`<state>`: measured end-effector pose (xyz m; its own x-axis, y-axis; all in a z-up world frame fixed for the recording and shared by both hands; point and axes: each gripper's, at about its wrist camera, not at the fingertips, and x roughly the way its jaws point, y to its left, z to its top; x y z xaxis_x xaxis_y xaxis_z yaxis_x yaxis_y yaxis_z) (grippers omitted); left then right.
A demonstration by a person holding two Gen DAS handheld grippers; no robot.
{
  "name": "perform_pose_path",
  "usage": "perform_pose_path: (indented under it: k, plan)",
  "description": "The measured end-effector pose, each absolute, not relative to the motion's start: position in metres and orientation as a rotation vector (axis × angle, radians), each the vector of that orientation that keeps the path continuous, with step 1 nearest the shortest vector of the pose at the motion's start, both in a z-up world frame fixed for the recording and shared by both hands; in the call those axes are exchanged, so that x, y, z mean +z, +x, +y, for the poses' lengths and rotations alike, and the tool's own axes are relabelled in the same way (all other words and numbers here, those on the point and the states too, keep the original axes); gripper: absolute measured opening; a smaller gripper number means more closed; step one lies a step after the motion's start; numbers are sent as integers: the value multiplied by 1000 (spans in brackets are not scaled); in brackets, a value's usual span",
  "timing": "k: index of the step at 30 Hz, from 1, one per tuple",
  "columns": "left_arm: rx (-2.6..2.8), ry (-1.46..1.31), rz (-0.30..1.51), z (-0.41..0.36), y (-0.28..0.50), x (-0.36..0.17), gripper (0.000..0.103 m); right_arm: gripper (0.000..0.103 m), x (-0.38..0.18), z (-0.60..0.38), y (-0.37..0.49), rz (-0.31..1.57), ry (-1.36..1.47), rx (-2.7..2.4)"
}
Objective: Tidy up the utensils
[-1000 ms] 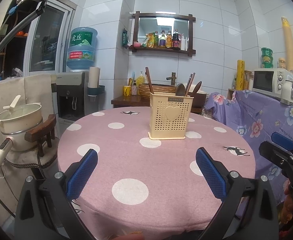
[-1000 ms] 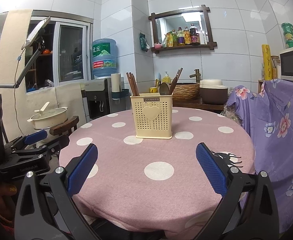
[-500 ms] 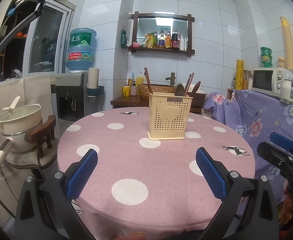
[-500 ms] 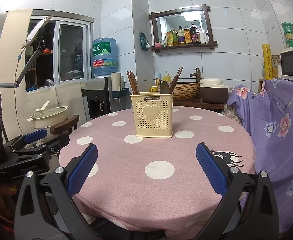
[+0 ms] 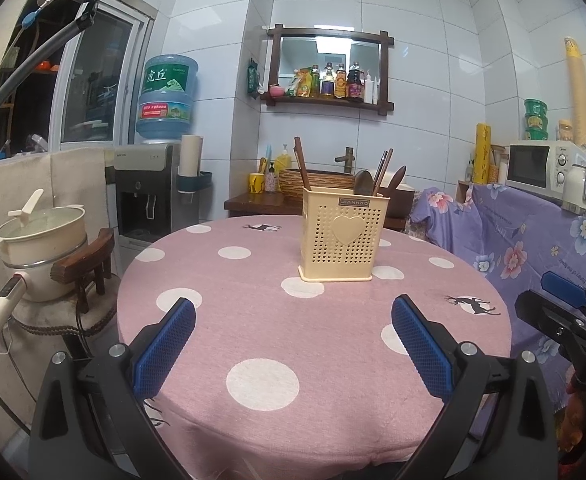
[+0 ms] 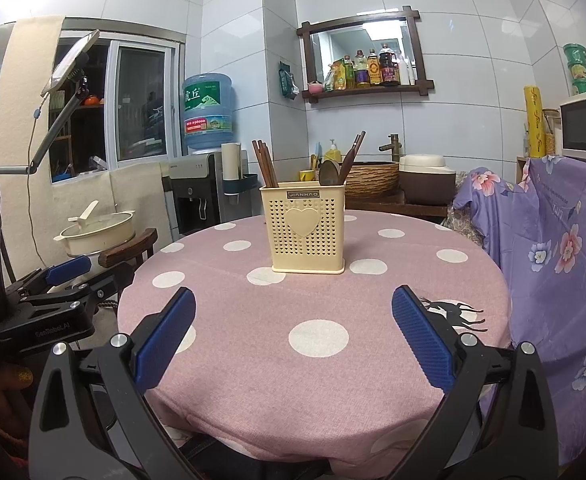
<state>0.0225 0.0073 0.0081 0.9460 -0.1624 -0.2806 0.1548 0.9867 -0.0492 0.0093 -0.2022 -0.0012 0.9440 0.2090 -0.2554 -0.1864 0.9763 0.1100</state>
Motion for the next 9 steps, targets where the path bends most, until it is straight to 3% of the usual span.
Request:
perform_pose_path:
  k: [9]
  plan:
    - [-150, -24, 306, 9, 26, 8, 97, 97, -3, -205, 11, 281, 86, 202]
